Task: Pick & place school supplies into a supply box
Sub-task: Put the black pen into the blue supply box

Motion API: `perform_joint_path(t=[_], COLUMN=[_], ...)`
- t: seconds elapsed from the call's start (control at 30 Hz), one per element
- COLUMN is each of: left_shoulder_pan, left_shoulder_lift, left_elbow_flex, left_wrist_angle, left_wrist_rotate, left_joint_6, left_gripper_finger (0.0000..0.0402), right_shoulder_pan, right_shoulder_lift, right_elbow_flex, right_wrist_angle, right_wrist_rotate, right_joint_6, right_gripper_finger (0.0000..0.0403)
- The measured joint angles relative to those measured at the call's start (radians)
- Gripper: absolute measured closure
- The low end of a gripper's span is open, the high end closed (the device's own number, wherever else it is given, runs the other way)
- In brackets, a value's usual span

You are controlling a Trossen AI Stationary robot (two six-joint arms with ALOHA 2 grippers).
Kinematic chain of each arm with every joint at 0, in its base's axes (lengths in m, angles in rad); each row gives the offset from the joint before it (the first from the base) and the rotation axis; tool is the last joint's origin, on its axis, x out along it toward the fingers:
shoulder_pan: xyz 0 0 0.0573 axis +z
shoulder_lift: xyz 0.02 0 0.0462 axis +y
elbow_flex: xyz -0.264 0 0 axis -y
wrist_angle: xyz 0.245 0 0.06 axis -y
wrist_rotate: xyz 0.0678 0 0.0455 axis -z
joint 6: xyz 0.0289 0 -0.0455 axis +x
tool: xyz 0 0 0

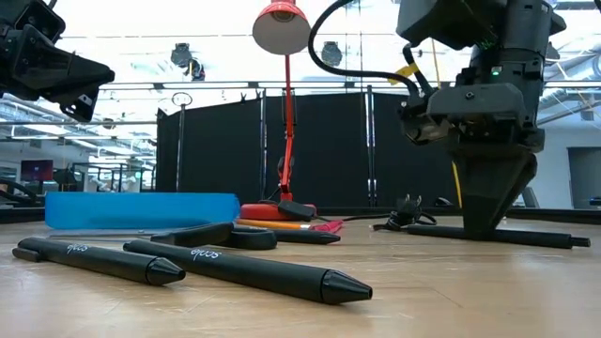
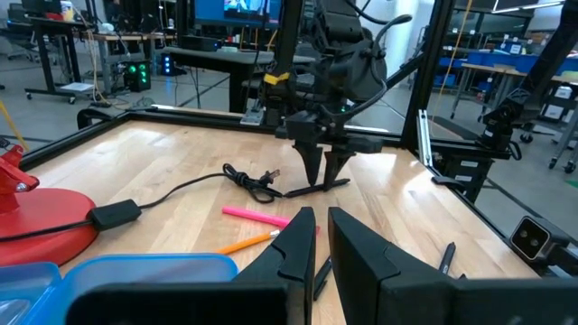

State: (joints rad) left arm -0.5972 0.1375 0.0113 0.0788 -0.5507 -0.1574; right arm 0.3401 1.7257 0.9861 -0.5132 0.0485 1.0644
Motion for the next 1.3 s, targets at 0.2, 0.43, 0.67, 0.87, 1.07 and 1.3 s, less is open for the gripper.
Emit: perform_joint_path(t=[0.2,0.43,0.67,0.87,1.07,1.3], left_shoulder_pan=[0.000,0.000,0.000,0.000,0.000,0.000], left_shoulder_lift=[0.000,0.000,0.000,0.000,0.000,0.000], left_elbow_flex=[0.000,0.000,0.000,0.000,0.000,0.000], left_wrist_angle=[0.000,0.000,-0.001,-0.001,-0.001,-0.001], left_wrist_rotate=[0.000,0.000,0.000,0.000,0.000,0.000], left_joint_6=[0.000,0.000,0.000,0.000,0.002,0.004], left_gripper_finger=[0.0364,0.0364,0.0364,0.0364,0.0364,0.0364], right_shoulder_pan=[0.000,0.000,0.000,0.000,0.000,0.000], right_shoulder_lift=[-0.003,-0.001,0.001,-0.001,0.000,0.004], right_elbow_flex=[-0.034,-0.035,-0.035,-0.035,-0.036,-0.010], right_wrist_angle=[0.066,0.062,0.081,0.101,0.144,0.139], right_wrist_rotate=[-0.016,-0.013,-0.017,-0.001,-0.001,0.006], right_joint_6=[0.000,-0.016,-0.032,-0.041,-0.064,-0.099], right_gripper_finger=[0.0279,0.0344,0.0387,0.0389,0.0389,0.0391])
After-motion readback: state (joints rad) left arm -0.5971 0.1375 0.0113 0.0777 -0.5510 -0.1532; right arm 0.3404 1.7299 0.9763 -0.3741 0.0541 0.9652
